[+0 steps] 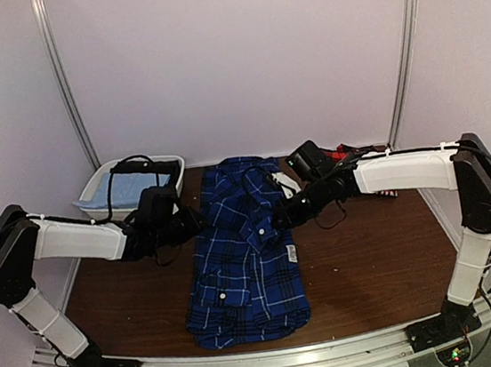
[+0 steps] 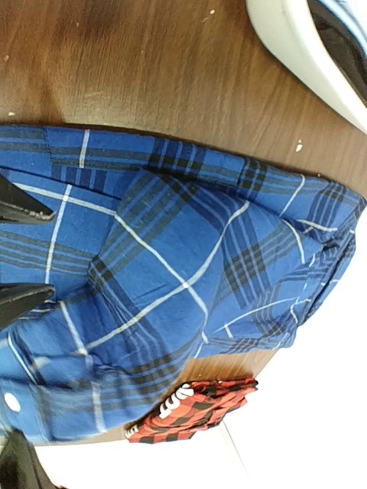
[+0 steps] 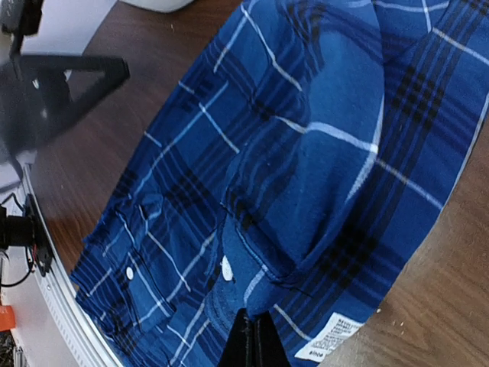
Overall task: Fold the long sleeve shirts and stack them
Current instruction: Fold the sleeve of the rectangle-folded shirt.
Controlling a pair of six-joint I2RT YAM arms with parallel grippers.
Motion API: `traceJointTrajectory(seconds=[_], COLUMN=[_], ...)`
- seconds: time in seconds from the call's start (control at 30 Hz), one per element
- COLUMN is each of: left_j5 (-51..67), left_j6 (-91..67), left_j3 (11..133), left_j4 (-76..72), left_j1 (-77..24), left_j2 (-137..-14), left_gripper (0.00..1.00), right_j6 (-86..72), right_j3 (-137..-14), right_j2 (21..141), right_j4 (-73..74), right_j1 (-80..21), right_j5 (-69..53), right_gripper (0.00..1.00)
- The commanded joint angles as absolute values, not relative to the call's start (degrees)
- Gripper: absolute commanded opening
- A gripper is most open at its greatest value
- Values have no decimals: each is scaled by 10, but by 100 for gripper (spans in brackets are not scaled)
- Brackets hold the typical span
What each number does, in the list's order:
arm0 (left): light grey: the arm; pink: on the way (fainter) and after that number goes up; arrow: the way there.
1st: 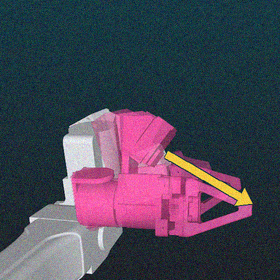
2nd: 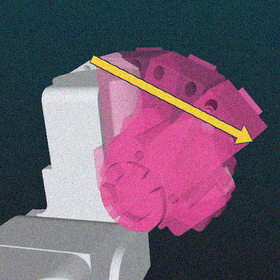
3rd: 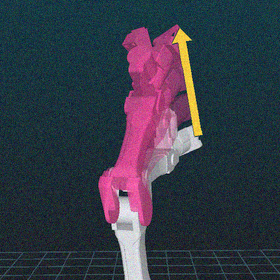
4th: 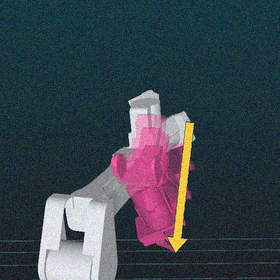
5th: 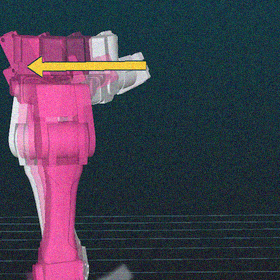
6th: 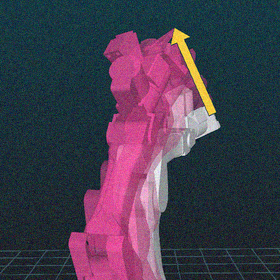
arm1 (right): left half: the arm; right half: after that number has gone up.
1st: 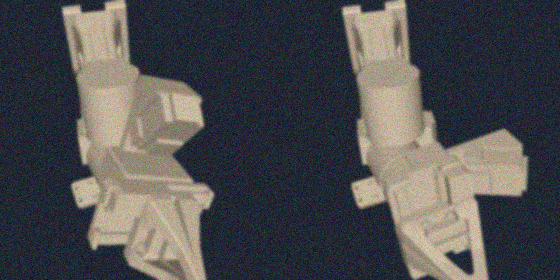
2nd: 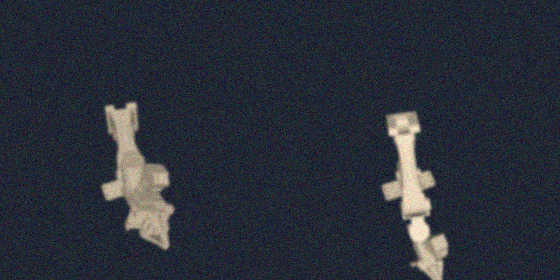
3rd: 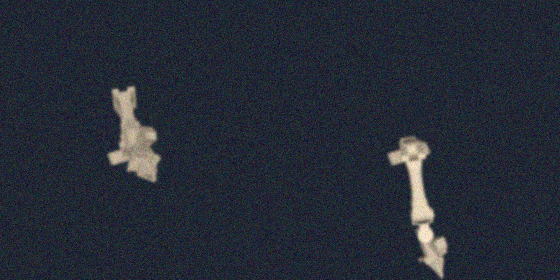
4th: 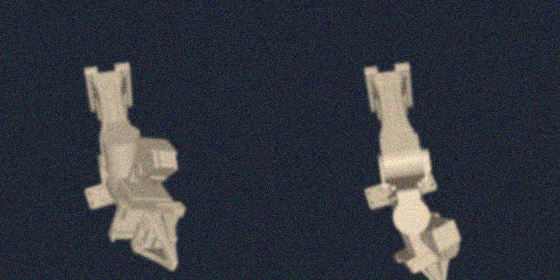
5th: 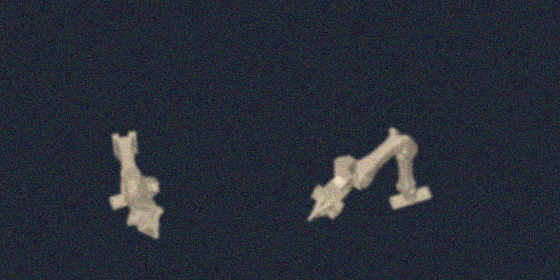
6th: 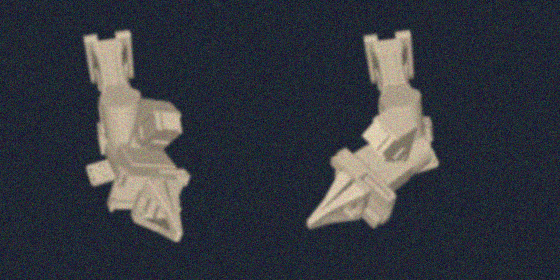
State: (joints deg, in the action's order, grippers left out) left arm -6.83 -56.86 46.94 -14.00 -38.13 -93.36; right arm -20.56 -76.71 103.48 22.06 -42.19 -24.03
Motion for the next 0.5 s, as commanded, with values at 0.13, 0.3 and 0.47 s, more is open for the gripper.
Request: traceJointTrajectory(seconds=[0.13, 0.3, 0.47], left_j5=[-20, 35, 85], left_j6=[-503, -477, -450], left_j3=[514, 551, 590], left_j4=[-84, -70, -47], left_j1=[-359, -346, -339], left_j2=[-921, -945, -977], left_gripper=[27, 27, 27], right_j6=[-201, -204, -239], right_j3=[-665, -645, -645], right_j2=[978, 965, 955], right_j4=[265, 281, 239], right_j1=[-438, -449, -454], right_j5=[-202, -236, -350], right_gripper=[0, 0, 0])
